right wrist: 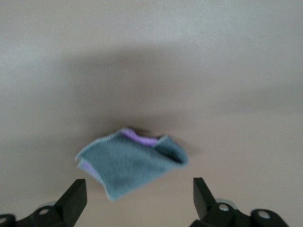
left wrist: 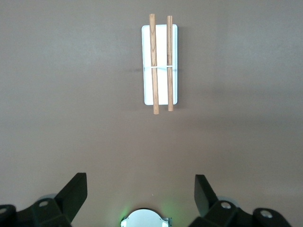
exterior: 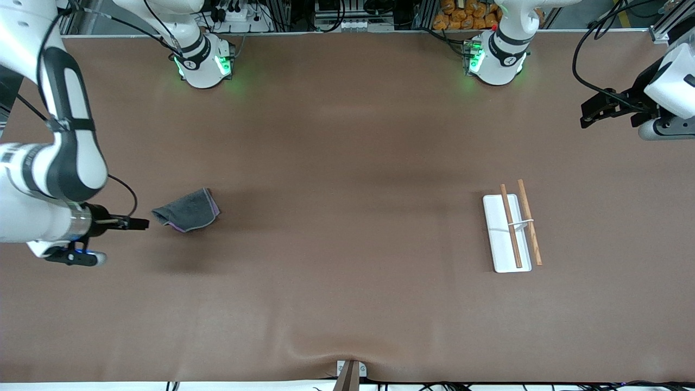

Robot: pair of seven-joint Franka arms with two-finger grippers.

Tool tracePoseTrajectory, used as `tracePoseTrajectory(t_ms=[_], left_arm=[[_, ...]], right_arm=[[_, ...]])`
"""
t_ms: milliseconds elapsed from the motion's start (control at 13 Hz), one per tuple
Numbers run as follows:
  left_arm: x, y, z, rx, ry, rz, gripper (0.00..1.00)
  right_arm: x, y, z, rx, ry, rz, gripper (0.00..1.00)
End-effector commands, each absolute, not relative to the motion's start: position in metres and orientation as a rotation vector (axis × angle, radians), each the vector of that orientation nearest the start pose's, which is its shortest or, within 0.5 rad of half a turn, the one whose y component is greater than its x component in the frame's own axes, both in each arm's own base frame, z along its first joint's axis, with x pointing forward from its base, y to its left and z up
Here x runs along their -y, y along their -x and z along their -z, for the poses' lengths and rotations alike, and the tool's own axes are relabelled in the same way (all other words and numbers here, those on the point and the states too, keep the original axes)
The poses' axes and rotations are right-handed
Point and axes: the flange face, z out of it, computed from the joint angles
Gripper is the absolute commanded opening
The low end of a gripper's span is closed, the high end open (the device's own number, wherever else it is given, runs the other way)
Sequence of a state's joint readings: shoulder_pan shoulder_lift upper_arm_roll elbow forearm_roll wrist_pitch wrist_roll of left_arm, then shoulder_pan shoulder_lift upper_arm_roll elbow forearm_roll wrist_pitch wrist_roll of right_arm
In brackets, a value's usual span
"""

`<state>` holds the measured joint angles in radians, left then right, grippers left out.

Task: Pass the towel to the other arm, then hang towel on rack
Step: 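Lower the right gripper onto the towel and close on it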

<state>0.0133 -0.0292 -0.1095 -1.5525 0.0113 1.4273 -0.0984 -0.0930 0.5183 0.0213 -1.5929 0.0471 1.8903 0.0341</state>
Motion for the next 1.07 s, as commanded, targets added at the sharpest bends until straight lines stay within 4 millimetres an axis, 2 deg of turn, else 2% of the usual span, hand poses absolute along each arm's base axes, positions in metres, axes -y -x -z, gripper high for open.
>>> tracePoseTrajectory(t_ms=[0,153,307,460,537,767,997], left_arm=[[0.05,-0.526,-0.638,0.011,3.118,-0.161,1.0],[0.05,-0.526,-0.637,0.011,3.117,-0.163,1.0],[0.05,-0.526,-0.634,0.009,3.117,-0.17,1.0],[0.05,-0.526,-0.633,0.011,3.116,-0.173,1.0],[0.05,-0.527,-0.632,0.011,3.116,-0.177,1.0],[0.05,-0.527,-0.632,0.008,3.116,-0.178,1.0],[0.05,-0.527,-0.63,0.008,3.116,-0.185,1.0]], right_arm=[[0.022,-0.667,-0.271,-0.167,3.045,-0.324,0.87],[0.012,-0.667,-0.254,-0.137,3.045,-0.336,0.86],[0.012,-0.663,-0.239,-0.027,3.036,-0.356,0.82],[0.016,-0.657,-0.223,0.029,3.027,-0.37,0.77],[0.011,-0.652,-0.217,0.043,3.024,-0.389,0.72],[-0.005,-0.643,-0.205,0.075,3.013,-0.424,0.65],[-0.007,-0.64,-0.2,0.078,3.013,-0.431,0.62]])
